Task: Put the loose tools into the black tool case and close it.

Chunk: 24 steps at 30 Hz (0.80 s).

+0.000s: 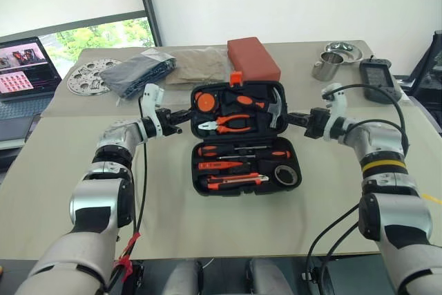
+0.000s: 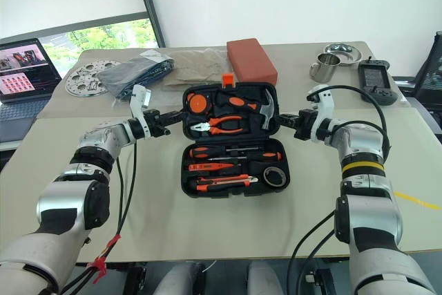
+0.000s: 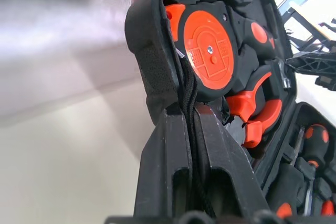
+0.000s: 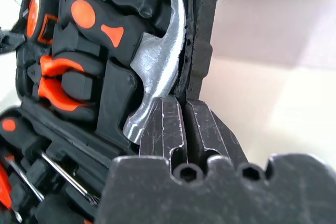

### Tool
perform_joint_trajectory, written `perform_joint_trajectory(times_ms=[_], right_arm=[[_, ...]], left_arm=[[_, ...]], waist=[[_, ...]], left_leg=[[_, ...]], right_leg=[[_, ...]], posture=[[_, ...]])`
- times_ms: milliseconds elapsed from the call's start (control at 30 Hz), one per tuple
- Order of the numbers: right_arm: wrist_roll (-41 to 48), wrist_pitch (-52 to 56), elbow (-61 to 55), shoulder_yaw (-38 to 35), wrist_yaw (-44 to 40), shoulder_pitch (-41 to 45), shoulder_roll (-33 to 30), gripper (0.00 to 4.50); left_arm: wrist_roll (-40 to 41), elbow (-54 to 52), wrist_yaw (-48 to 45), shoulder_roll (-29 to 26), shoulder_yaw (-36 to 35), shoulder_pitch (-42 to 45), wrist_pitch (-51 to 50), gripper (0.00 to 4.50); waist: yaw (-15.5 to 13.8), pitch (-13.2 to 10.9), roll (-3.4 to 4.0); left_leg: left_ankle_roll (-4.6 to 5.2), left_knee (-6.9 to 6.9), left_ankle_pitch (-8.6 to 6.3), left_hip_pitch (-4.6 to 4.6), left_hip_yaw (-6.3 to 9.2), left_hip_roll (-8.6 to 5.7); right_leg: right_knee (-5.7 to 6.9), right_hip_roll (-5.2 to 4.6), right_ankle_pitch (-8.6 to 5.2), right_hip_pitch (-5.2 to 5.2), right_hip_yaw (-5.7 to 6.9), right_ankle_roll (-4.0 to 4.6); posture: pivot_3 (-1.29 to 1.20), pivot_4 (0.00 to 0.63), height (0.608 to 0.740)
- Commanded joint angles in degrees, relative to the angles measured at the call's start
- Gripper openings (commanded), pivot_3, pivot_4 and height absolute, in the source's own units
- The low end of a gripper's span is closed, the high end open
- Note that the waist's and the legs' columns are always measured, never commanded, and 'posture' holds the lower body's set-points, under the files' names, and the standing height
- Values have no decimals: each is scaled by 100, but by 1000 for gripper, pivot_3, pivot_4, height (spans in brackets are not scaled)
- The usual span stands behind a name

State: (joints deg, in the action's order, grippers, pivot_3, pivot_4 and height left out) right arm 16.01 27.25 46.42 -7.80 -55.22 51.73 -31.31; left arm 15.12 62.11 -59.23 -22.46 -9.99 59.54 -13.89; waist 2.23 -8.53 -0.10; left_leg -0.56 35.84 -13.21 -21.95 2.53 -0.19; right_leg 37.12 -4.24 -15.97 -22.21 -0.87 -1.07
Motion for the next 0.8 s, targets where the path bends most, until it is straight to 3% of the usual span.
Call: perform_joint_trajectory(times_ms=[33, 333, 467, 700, 800], right_arm=[[253, -1116, -802, -241, -299, -182, 127, 0], [-486, -4235, -577, 36, -301, -955, 204, 0], [-895, -5976, -85, 193, -381, -1177, 16, 0], [-1284, -8049, 517, 562, -833, -1638, -608, 0], [-1503, -8307, 662, 677, -667, -1676, -820, 989]], left_arm=[[-205, -858, -136, 79, 195, -139, 1335, 46], [-1458, -849, 191, -122, 1101, -879, 4125, 46], [-2284, -485, 1023, -388, 1495, -1094, 5713, 46], [-3953, -219, 2877, -1013, 2271, -1323, 7625, 46], [-4303, -277, 3433, -1183, 2411, -1343, 8194, 0]], waist=[[2, 0, 1], [1, 3, 4], [-16, 3, 4], [-17, 2, 3], [-32, 2, 3]], left_leg=[[-10, -2, 12, -2, 0, 2], [-1, -3, 17, 18, -15, 2], [0, -3, 18, 33, -25, 2], [2, -7, 17, 88, -34, 3], [2, -5, 17, 92, -35, 3]], right_leg=[[1, 0, 1, -2, 3, 1], [-1, -3, 5, 8, 0, 6], [0, -5, 7, 17, -5, 9], [-20, -4, 6, 64, -17, 8], [-23, -9, 6, 74, -18, 8]], posture=[[0, 150, 707], [0, 150, 707], [0, 150, 707], [0, 150, 707], [0, 150, 707]])
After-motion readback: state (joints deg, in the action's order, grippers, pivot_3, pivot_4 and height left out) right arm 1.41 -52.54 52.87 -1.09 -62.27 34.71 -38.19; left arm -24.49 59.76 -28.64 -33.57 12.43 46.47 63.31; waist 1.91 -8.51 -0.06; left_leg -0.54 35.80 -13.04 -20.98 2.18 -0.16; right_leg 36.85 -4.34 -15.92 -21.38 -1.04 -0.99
